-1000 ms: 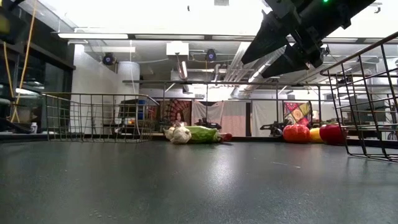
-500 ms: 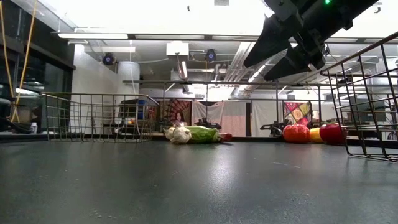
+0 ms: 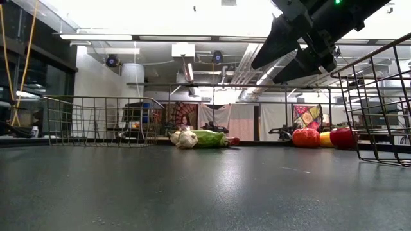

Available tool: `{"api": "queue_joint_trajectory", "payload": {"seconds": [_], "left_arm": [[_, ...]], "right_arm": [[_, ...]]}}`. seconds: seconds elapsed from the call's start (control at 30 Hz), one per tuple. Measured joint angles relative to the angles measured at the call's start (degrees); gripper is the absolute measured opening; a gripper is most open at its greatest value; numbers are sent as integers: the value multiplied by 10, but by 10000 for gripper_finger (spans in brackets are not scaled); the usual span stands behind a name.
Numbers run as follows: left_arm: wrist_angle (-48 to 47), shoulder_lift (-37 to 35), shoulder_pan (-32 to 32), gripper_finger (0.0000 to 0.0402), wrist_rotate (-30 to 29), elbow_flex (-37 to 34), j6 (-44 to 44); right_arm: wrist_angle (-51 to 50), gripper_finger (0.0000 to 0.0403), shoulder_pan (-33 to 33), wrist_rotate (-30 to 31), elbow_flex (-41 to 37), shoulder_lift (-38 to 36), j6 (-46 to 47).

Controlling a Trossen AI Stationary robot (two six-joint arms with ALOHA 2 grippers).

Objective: Sort produce into baskets
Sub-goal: Put the green bell pepper into the top wire basket

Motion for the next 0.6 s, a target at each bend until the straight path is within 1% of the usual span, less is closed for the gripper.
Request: {"api": "queue_joint_trajectory", "payload": {"seconds": [0.2, 0.37, 0.6], "left_arm": [[38, 3, 22, 383, -6, 0, 37], [41, 21, 25, 383, 11, 0, 37], [38, 47, 24, 383, 11, 0, 32]], "right_arm": [[0, 367, 0, 0, 0, 0, 0], [0, 367, 0, -2, 0, 0, 0], [-2, 367, 0, -3, 0, 0, 0]]}}
